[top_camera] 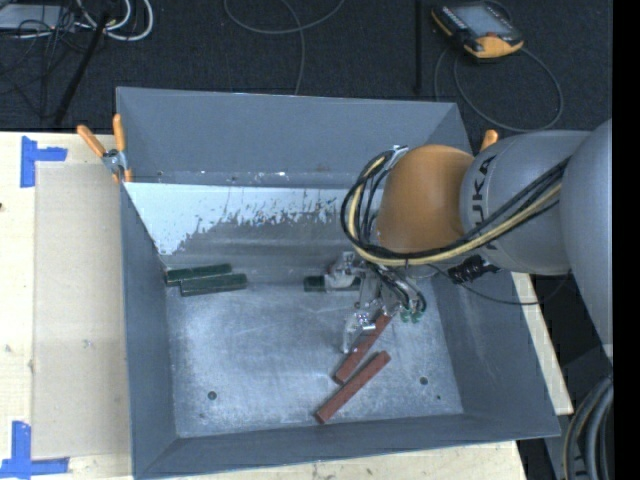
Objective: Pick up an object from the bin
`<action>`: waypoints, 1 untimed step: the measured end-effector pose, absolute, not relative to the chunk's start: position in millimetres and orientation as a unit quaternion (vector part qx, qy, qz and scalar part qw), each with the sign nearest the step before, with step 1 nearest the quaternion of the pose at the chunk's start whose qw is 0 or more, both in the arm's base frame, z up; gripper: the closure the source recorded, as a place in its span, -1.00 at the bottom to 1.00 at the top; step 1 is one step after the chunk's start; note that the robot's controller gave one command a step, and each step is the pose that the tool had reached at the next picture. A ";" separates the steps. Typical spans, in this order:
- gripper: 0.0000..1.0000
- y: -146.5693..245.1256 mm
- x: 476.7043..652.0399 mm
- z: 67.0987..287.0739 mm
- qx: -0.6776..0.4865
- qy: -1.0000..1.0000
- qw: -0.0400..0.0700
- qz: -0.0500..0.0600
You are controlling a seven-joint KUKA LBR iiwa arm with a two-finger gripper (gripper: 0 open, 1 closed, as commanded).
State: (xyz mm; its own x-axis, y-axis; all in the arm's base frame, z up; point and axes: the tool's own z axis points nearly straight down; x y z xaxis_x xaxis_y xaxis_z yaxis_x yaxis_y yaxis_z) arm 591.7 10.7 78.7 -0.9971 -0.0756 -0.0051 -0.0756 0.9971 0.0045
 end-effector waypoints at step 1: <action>-1.00 -2.2 581.2 79.6 -0.094 0.995 0.013 0.005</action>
Offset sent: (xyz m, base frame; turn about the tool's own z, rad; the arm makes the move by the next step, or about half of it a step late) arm -0.0378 -0.0580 -0.0087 -0.3542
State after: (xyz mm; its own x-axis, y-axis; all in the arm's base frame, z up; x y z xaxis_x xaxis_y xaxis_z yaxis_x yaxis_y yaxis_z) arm 581.2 -2.2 79.6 -0.9821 -0.1865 -0.0274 -0.1868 0.9824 0.0067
